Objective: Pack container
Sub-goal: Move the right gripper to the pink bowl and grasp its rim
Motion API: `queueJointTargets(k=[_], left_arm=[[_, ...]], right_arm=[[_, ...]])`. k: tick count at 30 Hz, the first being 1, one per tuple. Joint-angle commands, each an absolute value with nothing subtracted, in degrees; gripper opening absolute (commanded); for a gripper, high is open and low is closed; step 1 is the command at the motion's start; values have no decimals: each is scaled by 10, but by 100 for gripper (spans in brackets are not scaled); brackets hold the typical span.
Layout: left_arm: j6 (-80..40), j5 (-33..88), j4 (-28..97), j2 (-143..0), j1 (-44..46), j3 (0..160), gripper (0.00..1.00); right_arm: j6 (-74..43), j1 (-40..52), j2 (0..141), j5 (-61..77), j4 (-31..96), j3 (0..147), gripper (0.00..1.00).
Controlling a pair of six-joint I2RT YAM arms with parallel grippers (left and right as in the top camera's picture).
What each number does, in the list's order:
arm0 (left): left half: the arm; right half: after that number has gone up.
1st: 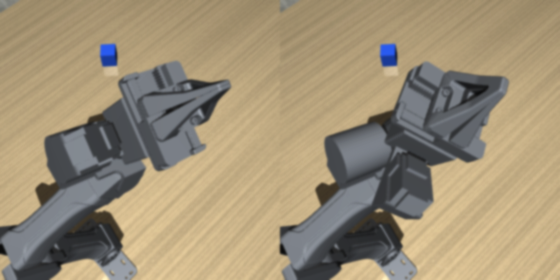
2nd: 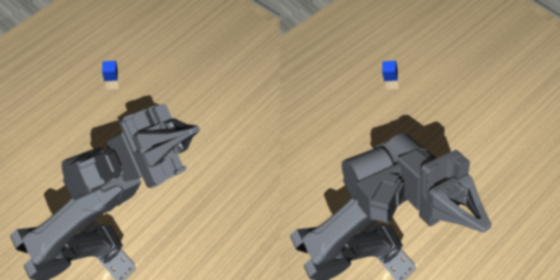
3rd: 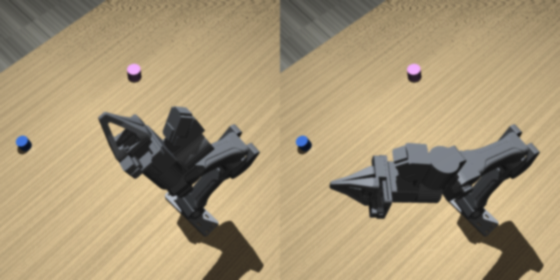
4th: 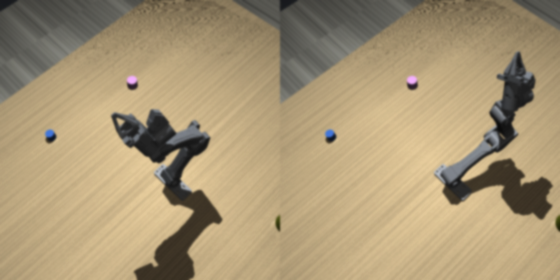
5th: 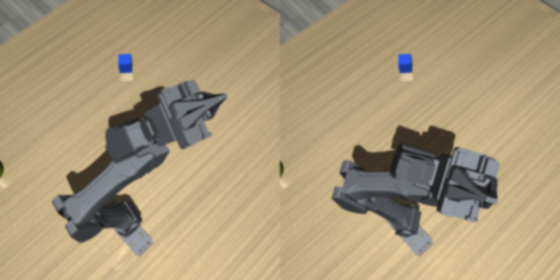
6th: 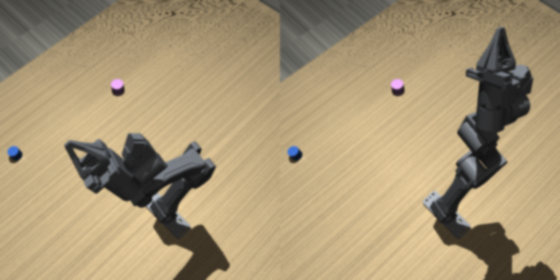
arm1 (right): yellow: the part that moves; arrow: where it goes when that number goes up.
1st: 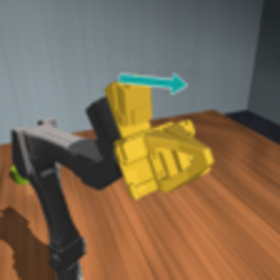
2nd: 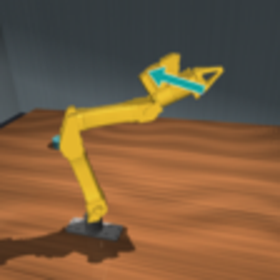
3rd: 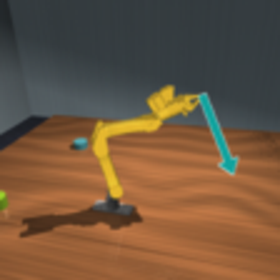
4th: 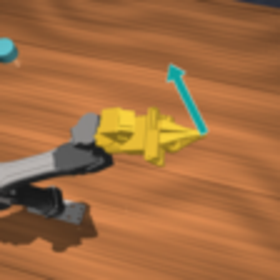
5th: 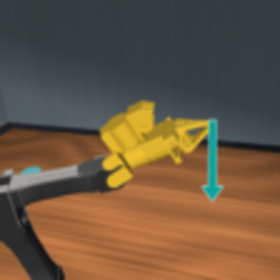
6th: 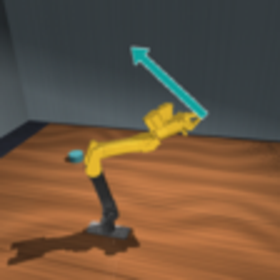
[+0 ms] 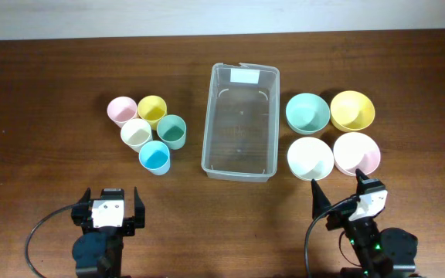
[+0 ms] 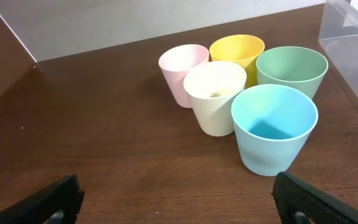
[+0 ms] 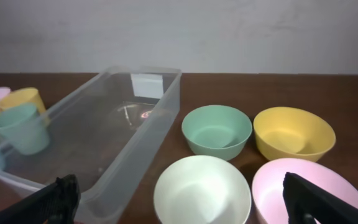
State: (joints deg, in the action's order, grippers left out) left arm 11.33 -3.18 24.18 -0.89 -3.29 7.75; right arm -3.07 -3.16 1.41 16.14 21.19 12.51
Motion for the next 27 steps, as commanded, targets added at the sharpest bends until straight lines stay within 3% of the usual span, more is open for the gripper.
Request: queueJointTargets(k=[1, 10, 15, 20, 27], left_arm=[[108, -23, 240, -3, -30, 71, 100], [108, -23, 240, -3, -30, 71, 100], [108, -23, 240, -3, -30, 71, 100], [108, -23, 240, -3, -30, 71, 100], [108, -23, 240, -3, -30, 71, 100]], right_arm=[[-67, -27, 45, 145, 222, 204, 99], [-63, -27, 357, -20, 462, 554, 99], [-47, -27, 533, -9, 543, 702, 99], [-102, -65, 651, -1, 564, 741, 99], [-130, -229, 810, 161, 565, 741, 99]])
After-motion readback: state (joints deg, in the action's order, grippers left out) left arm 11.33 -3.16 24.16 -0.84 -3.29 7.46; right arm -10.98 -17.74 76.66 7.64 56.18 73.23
